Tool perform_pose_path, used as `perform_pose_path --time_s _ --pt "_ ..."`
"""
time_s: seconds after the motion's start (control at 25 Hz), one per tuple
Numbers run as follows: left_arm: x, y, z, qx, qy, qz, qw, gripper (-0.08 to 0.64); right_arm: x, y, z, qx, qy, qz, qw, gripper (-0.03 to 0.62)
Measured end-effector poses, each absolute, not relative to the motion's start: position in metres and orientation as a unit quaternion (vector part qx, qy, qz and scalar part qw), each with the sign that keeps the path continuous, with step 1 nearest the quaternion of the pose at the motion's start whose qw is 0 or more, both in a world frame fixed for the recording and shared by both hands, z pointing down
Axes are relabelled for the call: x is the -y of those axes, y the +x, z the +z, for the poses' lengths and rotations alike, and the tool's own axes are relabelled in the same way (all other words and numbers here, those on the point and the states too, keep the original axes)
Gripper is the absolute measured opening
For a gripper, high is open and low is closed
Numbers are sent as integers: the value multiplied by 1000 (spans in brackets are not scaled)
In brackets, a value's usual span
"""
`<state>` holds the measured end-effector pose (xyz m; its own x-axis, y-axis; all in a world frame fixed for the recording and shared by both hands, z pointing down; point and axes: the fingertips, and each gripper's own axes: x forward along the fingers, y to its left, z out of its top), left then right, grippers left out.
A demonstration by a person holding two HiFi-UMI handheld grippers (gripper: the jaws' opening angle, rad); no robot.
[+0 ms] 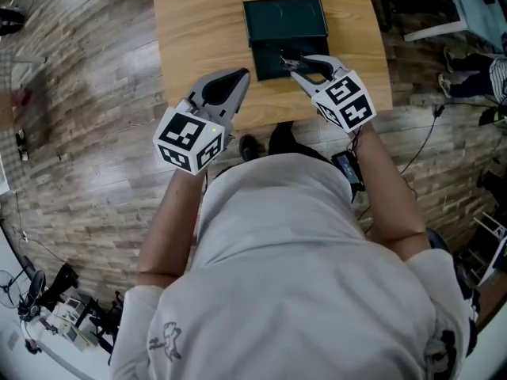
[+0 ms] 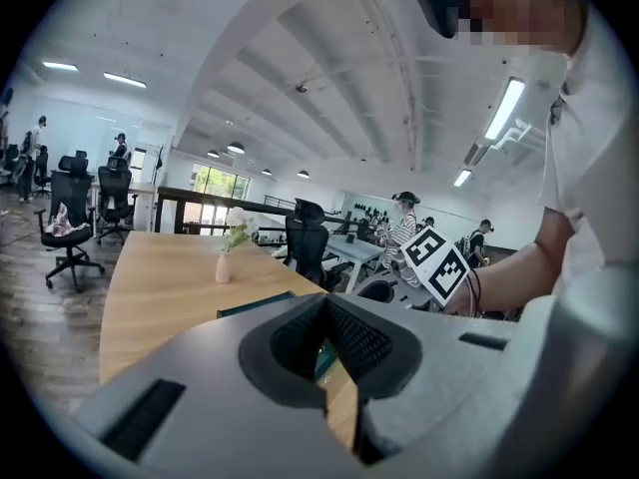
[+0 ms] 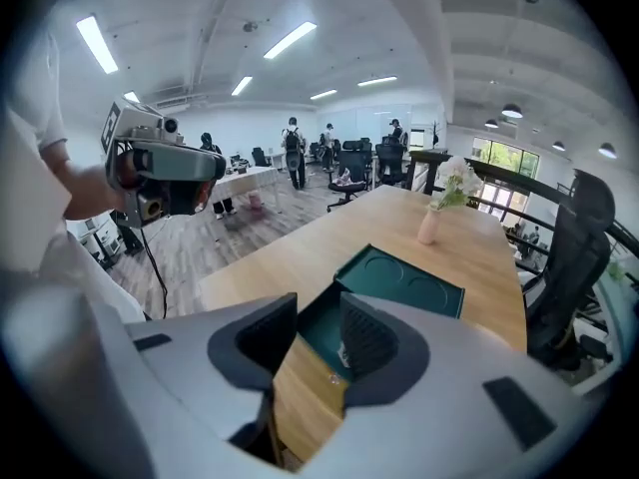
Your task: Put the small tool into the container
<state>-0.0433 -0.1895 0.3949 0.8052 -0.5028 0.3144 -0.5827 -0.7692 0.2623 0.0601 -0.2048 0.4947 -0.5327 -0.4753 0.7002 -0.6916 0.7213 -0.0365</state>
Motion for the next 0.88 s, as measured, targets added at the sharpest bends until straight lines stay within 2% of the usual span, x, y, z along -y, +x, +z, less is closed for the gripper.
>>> perform_pose_path --time_s 0.4,0.88 --pt "147 -51 364 249 955 92 136 5 161 44 430 874 407 126 233 15" --pt "103 -66 332 228 964 72 114 6 102 25 348 878 446 60 164 6"
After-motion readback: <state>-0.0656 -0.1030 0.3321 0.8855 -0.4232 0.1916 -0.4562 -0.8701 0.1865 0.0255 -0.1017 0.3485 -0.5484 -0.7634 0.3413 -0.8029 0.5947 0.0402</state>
